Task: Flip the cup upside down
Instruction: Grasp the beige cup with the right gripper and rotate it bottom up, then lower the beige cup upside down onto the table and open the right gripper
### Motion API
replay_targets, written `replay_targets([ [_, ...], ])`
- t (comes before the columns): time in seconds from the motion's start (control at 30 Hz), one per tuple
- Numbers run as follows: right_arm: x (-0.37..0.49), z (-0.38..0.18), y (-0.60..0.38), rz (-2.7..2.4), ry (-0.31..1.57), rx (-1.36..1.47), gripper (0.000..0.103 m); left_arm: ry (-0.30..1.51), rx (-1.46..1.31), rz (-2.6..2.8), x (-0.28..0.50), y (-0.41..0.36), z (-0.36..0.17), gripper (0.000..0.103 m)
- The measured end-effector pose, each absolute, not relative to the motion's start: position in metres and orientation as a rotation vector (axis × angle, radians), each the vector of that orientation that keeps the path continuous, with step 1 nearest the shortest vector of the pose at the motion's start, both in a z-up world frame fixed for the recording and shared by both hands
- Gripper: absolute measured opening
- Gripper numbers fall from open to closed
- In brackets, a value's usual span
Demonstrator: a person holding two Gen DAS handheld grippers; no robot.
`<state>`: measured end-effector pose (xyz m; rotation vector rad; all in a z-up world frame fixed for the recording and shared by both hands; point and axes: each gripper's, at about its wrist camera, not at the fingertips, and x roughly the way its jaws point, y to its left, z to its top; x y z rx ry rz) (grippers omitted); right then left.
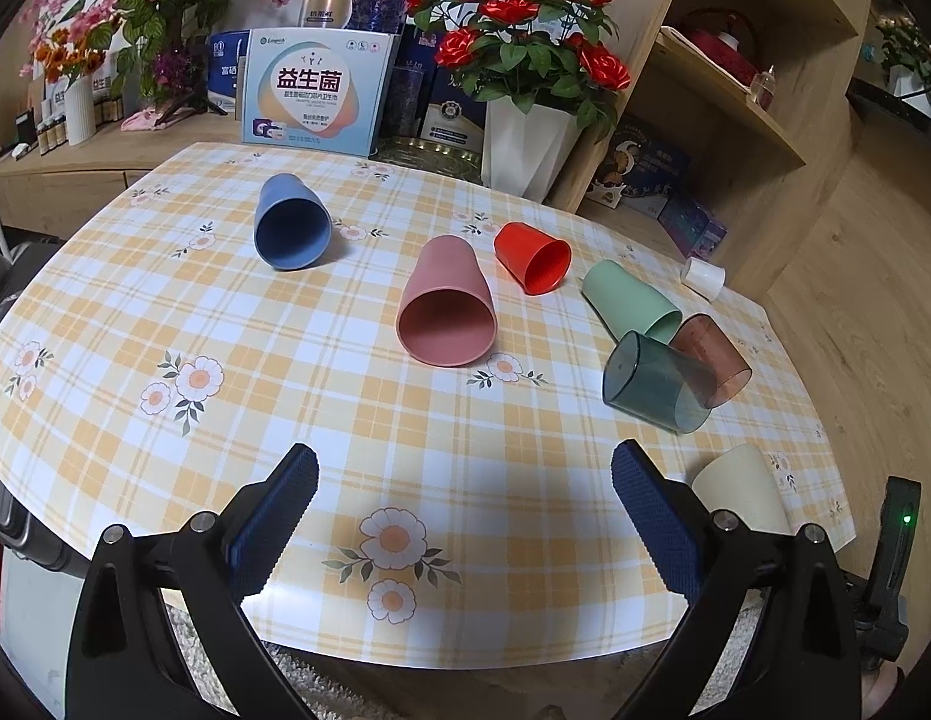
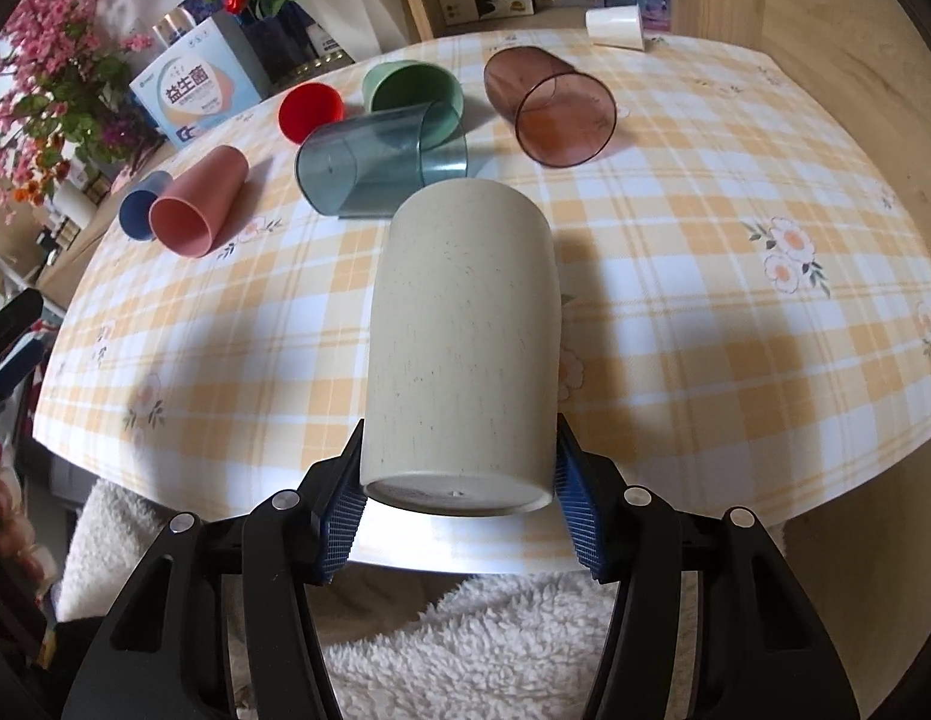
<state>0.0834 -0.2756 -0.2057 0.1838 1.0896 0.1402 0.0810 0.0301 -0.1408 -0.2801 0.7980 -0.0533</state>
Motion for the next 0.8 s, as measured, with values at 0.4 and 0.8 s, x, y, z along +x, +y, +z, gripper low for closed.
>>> replay_targets([
  [0.4, 0.084, -0.192, -0.286, 0.097, 1.020, 0.152, 0.055, 0.789, -0.298, -0.040, 0.082, 0.036, -0.141, 0.096],
  [0.8, 0.084, -0.180, -0.282, 0.105, 0.992, 0.121, 0.054, 0.794, -0.301, -0.043, 0.081, 0.037, -0.142, 0.096],
])
